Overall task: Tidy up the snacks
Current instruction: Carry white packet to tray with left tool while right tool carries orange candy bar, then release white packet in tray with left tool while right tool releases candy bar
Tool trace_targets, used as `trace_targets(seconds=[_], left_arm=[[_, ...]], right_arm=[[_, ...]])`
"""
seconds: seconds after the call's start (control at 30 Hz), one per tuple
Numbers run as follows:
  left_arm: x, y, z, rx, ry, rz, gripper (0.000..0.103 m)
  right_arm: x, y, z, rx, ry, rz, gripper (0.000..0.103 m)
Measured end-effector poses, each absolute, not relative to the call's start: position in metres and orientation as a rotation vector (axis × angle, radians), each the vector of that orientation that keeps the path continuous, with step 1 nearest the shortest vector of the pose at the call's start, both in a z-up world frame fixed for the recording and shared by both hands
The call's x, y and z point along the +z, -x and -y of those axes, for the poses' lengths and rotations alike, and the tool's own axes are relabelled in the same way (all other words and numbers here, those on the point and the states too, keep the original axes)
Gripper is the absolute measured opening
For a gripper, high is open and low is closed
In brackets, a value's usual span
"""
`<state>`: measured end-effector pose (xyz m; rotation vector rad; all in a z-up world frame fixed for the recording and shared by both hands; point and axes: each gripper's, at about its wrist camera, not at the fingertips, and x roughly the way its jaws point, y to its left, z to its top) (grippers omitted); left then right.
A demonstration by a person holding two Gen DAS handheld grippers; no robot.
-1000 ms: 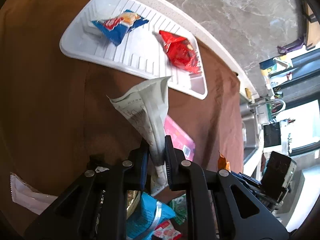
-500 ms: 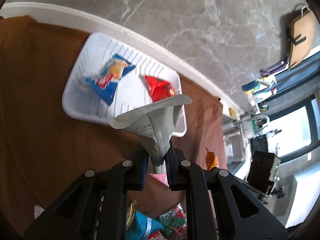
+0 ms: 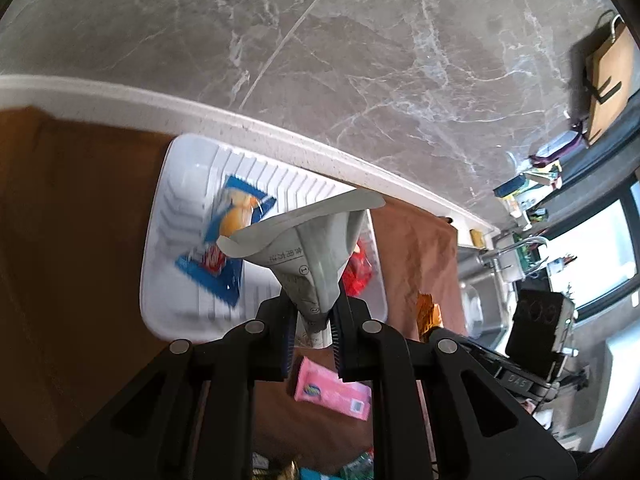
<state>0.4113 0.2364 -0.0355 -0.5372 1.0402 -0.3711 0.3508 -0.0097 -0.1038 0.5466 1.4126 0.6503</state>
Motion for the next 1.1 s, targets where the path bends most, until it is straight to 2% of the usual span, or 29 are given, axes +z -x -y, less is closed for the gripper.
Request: trace_targets(seconds=[0.5, 0.67, 0.73, 0.83, 0.97, 1.1], left_arm=[[-0.086, -0.503, -0.204, -0.310, 0.336, -1.100, 0.013], [-0.097, -0.511, -0.202, -0.309, 0.336, -1.104, 0.013], [-0.096, -0.501, -0.203, -0.309, 0.331, -1.096, 0.013], [-0.089, -0.484, -0.204, -0.308, 0.322, -1.070, 0.013], [-0.079, -0.462, -0.212, -0.288, 0.311, -1.041, 0.013], [-0.074, -0.448, -0.216, -0.283, 0.328, -1.031, 0.013]], right_arm=[[-0.178, -0.402, -0.053, 0.595, -0.447, -1.475, 0.020], [-0.183, -0.405, -0.055, 0.598, -0.417, -1.476, 0.027], [-0.176, -0.403, -0.057, 0.597, -0.384, -1.466, 0.038], [-0.157, -0.392, -0.056, 0.592, -0.316, -1.405, 0.050], [-0.131, -0.367, -0.066, 0.661, -0.200, -1.375, 0.051], [-0.127, -0.338, -0.091, 0.711, 0.033, -1.351, 0.051]])
